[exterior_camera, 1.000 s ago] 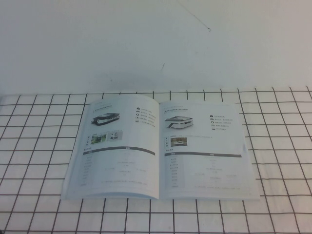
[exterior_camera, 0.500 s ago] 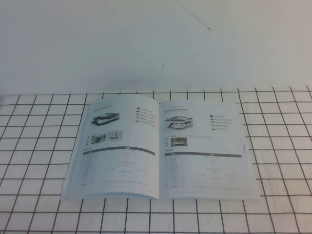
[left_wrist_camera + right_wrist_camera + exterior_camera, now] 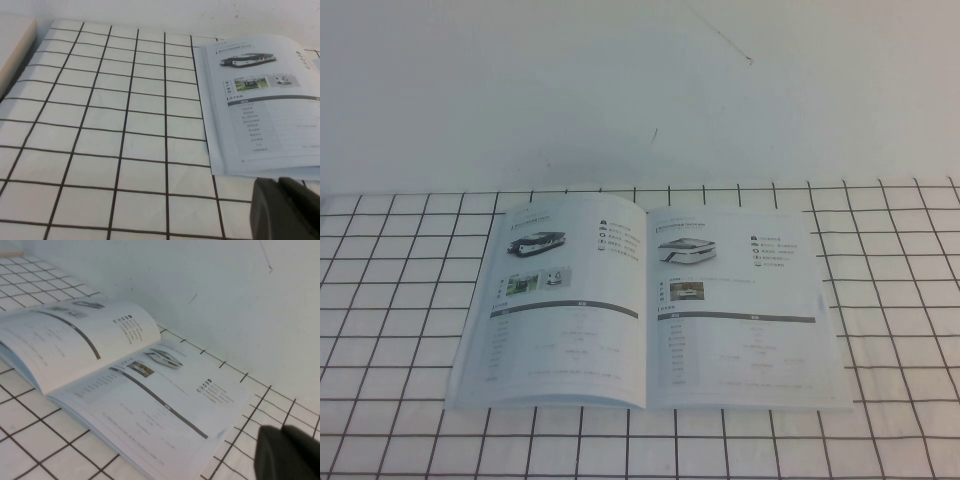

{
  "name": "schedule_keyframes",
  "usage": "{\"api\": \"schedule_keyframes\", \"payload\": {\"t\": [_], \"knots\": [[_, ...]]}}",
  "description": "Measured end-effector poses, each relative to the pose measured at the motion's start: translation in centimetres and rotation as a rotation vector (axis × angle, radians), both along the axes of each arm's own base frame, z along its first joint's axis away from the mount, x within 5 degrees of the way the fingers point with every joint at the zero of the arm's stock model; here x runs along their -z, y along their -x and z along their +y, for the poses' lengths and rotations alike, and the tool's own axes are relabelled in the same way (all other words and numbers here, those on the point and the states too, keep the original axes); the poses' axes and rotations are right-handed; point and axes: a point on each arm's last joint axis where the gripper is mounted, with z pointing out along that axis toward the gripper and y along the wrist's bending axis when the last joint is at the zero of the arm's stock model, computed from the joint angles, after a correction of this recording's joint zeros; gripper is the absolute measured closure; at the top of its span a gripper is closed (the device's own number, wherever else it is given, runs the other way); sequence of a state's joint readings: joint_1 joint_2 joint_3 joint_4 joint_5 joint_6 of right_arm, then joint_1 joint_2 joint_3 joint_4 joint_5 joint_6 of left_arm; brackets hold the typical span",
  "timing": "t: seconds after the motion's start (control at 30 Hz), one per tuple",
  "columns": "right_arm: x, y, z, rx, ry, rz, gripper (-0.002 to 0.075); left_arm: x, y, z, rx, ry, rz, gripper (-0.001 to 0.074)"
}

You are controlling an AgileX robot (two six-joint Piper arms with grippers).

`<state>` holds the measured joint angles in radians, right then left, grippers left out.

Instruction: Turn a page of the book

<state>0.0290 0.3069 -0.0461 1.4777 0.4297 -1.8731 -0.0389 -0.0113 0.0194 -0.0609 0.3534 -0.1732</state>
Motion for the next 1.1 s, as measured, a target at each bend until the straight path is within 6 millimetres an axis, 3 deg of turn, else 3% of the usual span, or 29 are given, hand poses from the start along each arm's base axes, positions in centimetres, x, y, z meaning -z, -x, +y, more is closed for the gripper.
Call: {"api": "schedule_keyframes", "payload": {"t": [0.5, 0.7, 0.83, 1.1], "knots": [[-1.1, 0.4, -1.1, 0.121, 0.050, -0.174, 0.0727, 0.0, 0.0, 0.0, 0.000, 0.001, 0.000, 0.0738], [0.9, 0.7, -1.7, 0.201, 0.034, 0.077, 0.0727, 0.0, 0.0, 0.0, 0.000, 0.002, 0.000, 0.0738], [2.2, 0.8, -2.8, 0.346, -0.015, 0.245, 0.0728, 0.0, 0.0, 0.0, 0.000, 0.002, 0.001, 0.0738], [3.7, 0.7, -4.1, 0.501, -0.042, 0.218, 0.0728, 0.0, 0.0, 0.0, 0.000, 0.002, 0.002, 0.0738]]}}
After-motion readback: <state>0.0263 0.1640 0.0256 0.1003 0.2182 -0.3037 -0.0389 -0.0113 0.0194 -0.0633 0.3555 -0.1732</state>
